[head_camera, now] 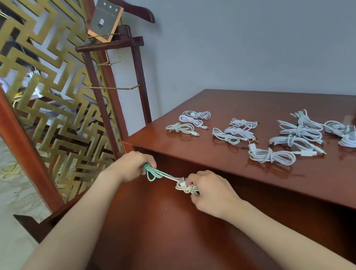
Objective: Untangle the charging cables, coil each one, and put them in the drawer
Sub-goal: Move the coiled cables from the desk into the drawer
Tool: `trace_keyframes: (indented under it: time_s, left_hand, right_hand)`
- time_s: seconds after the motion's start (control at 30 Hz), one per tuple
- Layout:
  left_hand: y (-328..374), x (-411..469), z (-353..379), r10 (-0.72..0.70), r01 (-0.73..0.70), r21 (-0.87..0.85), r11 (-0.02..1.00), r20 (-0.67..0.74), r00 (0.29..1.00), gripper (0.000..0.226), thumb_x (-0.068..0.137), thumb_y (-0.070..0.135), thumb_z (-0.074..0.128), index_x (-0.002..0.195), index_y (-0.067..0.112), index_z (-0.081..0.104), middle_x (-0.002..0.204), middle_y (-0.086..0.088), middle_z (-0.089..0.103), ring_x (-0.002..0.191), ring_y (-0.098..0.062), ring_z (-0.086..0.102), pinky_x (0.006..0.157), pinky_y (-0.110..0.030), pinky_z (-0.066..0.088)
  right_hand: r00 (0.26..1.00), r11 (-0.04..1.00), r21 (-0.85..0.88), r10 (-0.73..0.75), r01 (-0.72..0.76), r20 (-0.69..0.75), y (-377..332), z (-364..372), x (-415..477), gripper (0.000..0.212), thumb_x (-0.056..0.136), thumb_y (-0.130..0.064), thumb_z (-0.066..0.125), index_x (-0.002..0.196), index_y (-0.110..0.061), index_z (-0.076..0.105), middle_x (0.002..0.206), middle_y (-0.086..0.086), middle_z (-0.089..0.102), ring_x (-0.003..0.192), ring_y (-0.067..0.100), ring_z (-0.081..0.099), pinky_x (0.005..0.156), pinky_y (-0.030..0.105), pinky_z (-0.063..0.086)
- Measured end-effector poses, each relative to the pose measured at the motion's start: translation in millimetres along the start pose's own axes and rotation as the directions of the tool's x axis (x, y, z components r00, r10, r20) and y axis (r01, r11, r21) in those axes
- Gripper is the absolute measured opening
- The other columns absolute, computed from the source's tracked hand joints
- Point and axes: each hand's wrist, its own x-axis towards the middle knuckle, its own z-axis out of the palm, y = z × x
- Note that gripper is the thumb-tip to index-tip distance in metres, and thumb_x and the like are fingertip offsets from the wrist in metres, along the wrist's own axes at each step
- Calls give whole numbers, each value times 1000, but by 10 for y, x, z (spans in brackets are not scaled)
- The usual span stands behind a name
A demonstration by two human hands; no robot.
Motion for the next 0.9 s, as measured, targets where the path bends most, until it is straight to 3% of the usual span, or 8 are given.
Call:
trace_keyframes:
  time_s: [0.33, 0.47, 0.57, 0.67, 0.77, 0.9]
  left_hand:
    - [25, 134, 333, -116, 116, -6, 993, 12, 993, 34, 85, -6, 48, 105, 17, 64, 104, -6, 65, 94, -23, 61, 83, -29, 46]
    - [17, 102, 276, -83, 82, 24, 996, 53, 995, 40, 83, -5, 51, 113, 19, 62, 113, -6, 64, 103, -23, 59, 89, -33, 46]
    - [79, 96, 95, 29, -29, 40, 999, 16, 999, 49, 73, -5, 54, 115, 20, 63, 117, -1, 65, 106, -18, 59, 91, -33, 48]
    - [285, 108, -175, 87, -89, -9, 996, -130, 988, 43, 69, -4, 48, 99, 19, 69, 96, 3, 71, 89, -16, 65, 80, -29, 51]
    - [506, 206, -362, 133, -132, 23, 991, -256, 958, 33, 74, 1, 46, 88, 20, 68, 85, 0, 71, 83, -23, 64, 76, -32, 50]
    - [676, 430, -380, 104, -83, 89, 993, -276, 955, 40, 80, 3, 47, 117, 16, 55, 116, -7, 60, 108, -27, 53, 87, -33, 43]
  right_hand:
    - [992, 993, 57, 104, -108, 67, 98, 181, 0, 32, 88, -19, 55, 120, -21, 52, 114, 1, 56, 103, 24, 55, 78, 26, 40]
    - [993, 993, 73, 84, -90, 88, 93, 183, 14, 35, 87, -25, 59, 121, -22, 51, 116, 0, 55, 106, 23, 54, 83, 28, 42]
    - [998, 989, 134, 60, -57, -24, 90, 53, 57, 30, 87, -26, 57, 116, -20, 56, 109, 0, 59, 100, 20, 56, 84, 29, 45]
    - [981, 972, 234, 80, -36, -179, 72, -125, 145, 20, 86, -13, 54, 102, -17, 64, 90, -1, 64, 83, 18, 59, 80, 29, 47]
    - [940, 957, 287, 142, -50, -310, 69, -301, 264, 19, 83, -8, 52, 93, -16, 66, 81, -3, 60, 80, 20, 59, 76, 27, 45]
    - [931, 987, 130, 138, -100, -339, 218, -500, 416, 30, 84, -6, 49, 113, -5, 59, 112, 12, 56, 108, 28, 51, 90, 30, 37]
